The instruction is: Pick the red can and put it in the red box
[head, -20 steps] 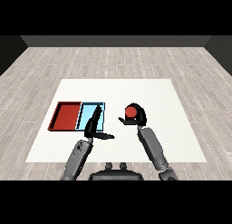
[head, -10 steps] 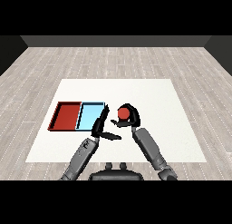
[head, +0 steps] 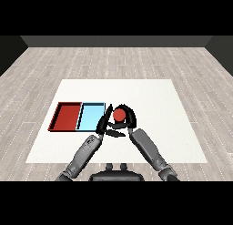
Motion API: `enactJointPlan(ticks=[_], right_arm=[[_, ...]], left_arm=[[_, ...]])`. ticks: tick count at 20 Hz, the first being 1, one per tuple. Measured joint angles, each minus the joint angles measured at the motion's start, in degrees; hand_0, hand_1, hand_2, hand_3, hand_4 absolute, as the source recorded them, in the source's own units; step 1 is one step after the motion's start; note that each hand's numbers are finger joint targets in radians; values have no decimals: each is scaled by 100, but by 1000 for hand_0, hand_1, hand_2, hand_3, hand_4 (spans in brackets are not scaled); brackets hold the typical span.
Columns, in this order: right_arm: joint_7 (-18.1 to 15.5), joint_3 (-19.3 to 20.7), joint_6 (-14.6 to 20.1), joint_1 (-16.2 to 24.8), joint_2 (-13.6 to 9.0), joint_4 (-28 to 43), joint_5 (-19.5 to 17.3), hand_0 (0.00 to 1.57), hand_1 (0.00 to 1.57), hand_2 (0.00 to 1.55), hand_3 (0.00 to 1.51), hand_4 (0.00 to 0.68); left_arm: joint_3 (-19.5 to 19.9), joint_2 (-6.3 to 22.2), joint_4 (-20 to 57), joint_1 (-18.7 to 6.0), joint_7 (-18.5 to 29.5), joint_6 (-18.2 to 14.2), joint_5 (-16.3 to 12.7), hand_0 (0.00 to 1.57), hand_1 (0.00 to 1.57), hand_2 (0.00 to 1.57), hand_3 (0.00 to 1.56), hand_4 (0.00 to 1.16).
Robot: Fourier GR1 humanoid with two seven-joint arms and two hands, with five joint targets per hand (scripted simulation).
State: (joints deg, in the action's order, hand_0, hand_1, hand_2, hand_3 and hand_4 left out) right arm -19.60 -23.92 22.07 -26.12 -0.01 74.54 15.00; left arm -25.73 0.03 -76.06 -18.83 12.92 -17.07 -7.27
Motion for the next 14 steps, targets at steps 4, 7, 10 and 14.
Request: enactJointPlan(ticks=[4,7,10,14], right_arm=[[39,-167,75,-3,0,97,-17,1447,1447,1425,1383,615],[-120,-301,105,79,0,114,57,1445,1445,1430,1385,600],[22,-483,216,53,-1,283,154,1447,1447,1433,1387,594],[46,-499,270,-84,-18,245,305,1455,1455,1450,1398,543]], left_arm=[[-1,8,98,-73,-13,37,-5,0,0,0,0,0],[-87,3,43,-162,-144,-41,-30,0,0,0,0,0],[-200,1,95,-273,-198,-142,14,0,0,0,0,0],[-182,31,328,-479,-146,-191,-136,0,0,0,0,0]])
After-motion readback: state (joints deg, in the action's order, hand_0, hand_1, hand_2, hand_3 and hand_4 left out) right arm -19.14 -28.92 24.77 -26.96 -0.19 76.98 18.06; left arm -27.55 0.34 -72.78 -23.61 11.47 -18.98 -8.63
